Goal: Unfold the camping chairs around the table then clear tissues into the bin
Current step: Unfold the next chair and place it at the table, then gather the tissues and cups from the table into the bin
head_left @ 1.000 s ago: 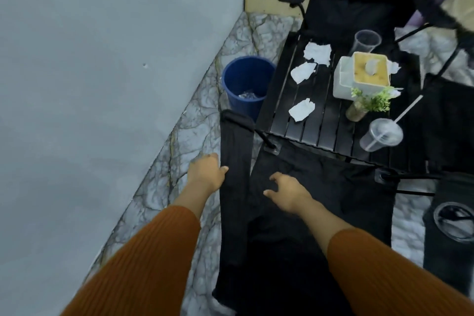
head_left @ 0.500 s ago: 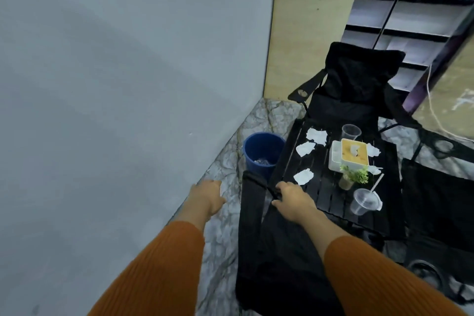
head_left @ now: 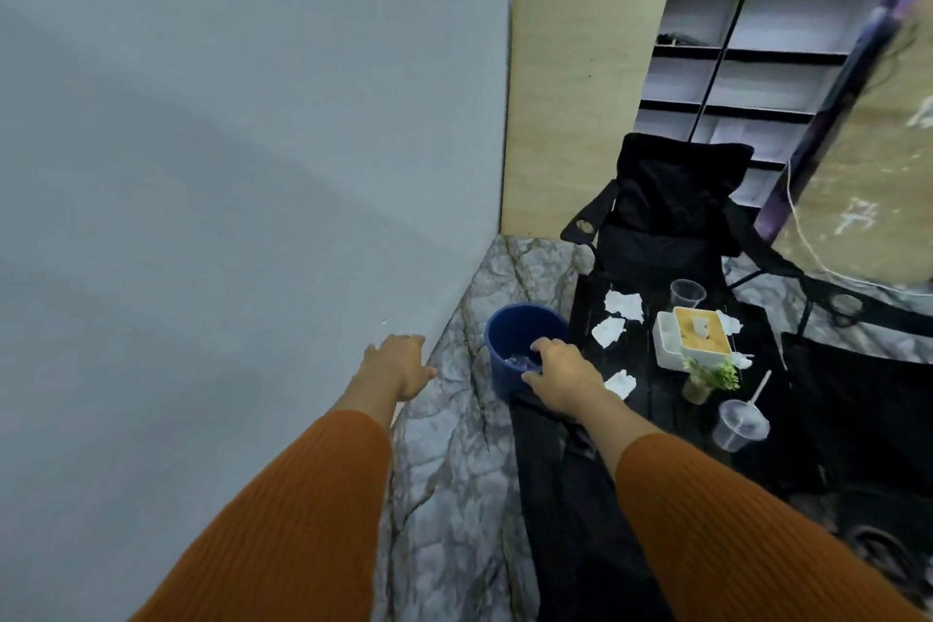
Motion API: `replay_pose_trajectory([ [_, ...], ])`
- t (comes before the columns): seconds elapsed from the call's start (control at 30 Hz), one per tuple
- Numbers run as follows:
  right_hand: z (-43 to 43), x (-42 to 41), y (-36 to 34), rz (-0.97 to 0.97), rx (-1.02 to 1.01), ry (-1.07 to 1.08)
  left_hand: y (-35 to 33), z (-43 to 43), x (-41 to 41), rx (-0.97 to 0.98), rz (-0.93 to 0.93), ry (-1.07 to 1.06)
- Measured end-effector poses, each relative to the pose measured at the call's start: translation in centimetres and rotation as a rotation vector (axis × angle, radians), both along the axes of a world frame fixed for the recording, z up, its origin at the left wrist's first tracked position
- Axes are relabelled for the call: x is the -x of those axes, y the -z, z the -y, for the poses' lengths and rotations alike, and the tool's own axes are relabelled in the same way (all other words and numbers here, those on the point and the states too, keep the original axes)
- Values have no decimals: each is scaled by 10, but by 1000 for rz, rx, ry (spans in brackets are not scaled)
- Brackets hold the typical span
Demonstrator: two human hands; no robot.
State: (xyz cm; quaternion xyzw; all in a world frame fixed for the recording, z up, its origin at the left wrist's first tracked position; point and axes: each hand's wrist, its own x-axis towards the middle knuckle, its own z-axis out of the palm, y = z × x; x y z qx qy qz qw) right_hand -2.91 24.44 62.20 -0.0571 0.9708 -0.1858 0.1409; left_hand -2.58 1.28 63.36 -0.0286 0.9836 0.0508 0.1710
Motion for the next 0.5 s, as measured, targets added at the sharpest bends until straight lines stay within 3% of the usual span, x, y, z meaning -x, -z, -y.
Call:
replay_pose_trajectory([
  [0.5,54,49,45,74,13,258,34,68,102,-49,74,168],
])
